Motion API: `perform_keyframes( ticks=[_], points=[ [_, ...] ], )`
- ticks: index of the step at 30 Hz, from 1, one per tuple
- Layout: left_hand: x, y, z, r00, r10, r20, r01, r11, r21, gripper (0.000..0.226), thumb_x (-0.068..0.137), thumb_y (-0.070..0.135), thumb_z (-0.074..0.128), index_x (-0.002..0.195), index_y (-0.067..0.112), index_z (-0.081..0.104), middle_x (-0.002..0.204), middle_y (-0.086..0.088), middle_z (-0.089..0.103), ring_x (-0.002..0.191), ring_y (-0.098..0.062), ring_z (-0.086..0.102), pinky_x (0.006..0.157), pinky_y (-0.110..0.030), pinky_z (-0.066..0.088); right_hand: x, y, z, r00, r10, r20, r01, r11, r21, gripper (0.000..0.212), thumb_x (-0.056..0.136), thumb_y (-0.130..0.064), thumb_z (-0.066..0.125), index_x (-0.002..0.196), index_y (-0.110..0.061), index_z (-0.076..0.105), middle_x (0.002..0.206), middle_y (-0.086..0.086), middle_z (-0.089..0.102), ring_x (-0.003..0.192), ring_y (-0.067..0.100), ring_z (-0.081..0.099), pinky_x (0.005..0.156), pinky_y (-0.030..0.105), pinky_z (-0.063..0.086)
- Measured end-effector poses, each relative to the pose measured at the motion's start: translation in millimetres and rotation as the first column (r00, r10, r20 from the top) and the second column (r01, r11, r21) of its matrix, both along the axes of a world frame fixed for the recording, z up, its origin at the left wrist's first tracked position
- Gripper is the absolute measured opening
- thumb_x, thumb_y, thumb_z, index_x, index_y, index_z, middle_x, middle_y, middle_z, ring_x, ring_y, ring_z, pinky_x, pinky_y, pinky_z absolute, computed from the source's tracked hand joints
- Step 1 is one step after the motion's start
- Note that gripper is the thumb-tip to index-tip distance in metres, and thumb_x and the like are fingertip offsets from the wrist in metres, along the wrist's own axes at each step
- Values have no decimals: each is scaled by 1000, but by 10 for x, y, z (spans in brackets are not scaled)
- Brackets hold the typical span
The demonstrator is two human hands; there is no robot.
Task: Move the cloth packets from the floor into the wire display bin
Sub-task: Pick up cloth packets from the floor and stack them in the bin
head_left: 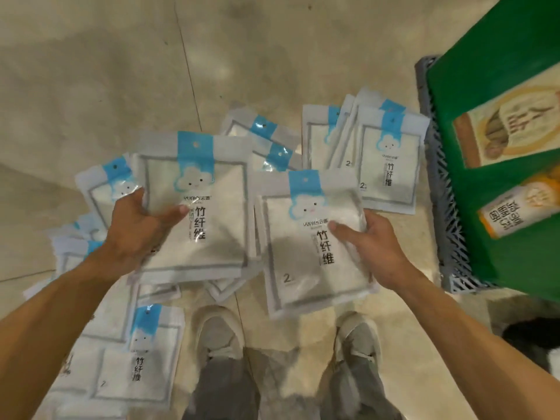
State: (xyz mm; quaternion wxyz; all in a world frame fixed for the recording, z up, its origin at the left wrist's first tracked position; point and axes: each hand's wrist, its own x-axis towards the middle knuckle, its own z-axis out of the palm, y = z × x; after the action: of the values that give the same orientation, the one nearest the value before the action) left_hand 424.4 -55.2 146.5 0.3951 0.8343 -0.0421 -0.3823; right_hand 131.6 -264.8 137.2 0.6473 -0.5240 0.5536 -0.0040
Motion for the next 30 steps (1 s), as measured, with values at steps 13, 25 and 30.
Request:
perform_keyframes(
  ticks=[13,25,30],
  points=[
    [770,128,3589,928,371,23,-351,895,-276,25,84,-4,74,103,11,67,79,1,75,65,-7,73,48,-15,54,1406,-642,3842,982,62,176,-21,974,-226,18,84,-12,82,101,-9,76,91,2,82,84,22,79,75,35,64],
    [946,1793,7341,874,479,80,-410,817,-405,31,79,-5,75,105,11,69,91,2,80,74,-13,77,55,-22,59,2429,377,7373,895,314,315,-246,939,-239,15,84,-11,82,97,-9,75,89,7,81,80,25,79,72,36,62],
    [785,2447,8259,814,564,140,-440,755,-487,39,72,6,81,109,8,71,92,-1,80,86,-24,78,64,-28,63,2771,847,8255,817,422,393,-335,902,-271,19,80,-10,84,98,-7,76,92,11,81,83,27,79,71,35,64]
  ],
)
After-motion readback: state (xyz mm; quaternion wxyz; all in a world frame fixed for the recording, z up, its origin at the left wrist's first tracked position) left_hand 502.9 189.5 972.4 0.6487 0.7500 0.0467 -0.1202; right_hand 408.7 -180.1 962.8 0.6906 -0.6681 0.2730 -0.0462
